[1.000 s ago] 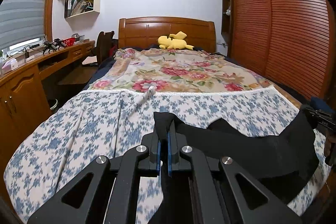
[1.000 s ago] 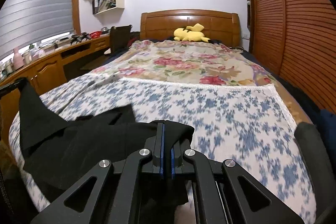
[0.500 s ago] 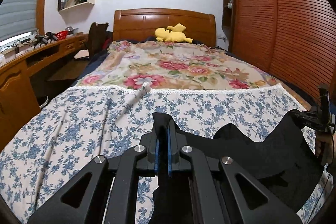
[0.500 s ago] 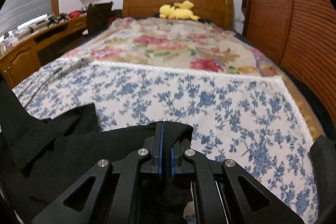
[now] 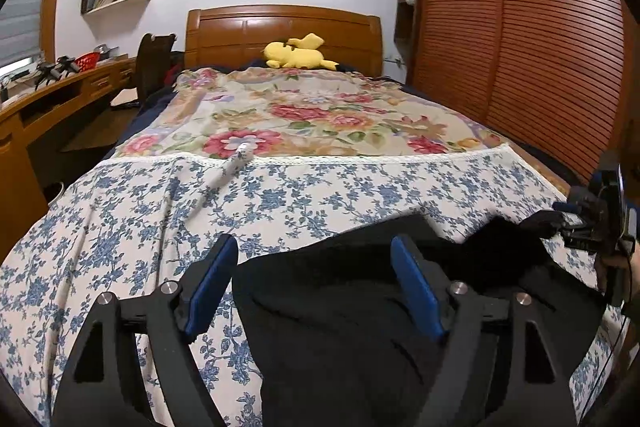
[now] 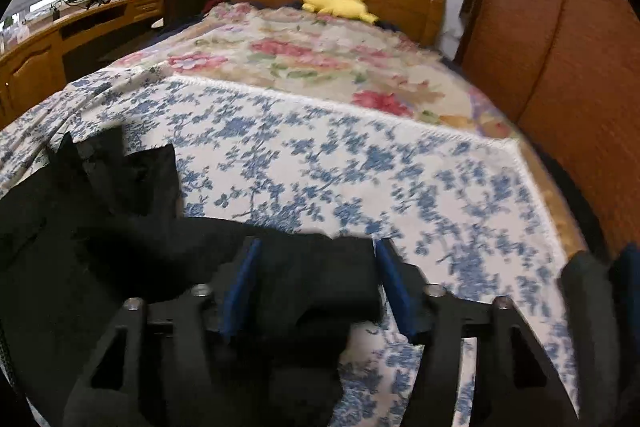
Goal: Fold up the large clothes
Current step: 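Carry the held hem with both grippers toward the collar, folding the coat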
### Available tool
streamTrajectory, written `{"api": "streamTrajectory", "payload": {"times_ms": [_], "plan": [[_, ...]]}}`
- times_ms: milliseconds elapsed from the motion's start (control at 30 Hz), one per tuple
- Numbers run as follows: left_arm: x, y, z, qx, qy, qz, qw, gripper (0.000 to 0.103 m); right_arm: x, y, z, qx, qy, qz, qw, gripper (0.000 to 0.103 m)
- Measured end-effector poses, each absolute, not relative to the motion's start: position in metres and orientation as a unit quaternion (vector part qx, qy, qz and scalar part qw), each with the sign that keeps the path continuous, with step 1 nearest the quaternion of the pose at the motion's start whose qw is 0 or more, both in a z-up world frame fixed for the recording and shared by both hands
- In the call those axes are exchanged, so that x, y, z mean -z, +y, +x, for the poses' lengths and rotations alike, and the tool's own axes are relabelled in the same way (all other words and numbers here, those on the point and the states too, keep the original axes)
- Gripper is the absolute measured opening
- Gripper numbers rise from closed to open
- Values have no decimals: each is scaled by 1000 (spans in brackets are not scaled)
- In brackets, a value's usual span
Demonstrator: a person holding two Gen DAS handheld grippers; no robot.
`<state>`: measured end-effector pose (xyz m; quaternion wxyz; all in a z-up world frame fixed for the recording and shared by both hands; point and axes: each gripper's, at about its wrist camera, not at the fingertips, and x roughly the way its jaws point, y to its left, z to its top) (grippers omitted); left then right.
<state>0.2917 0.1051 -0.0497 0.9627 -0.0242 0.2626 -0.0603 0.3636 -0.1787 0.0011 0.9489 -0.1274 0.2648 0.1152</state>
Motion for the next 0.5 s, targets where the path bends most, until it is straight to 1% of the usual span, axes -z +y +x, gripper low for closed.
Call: {"api": "streamTrajectory", "payload": {"times_ms": [233, 500], "plan": [[51, 99, 286, 73, 265, -16, 961, 80, -12, -145, 343, -161, 257, -139, 943, 62], [54, 102, 281, 81, 271, -11, 959, 80, -3, -98, 361, -204, 295, -142, 923, 62]]}}
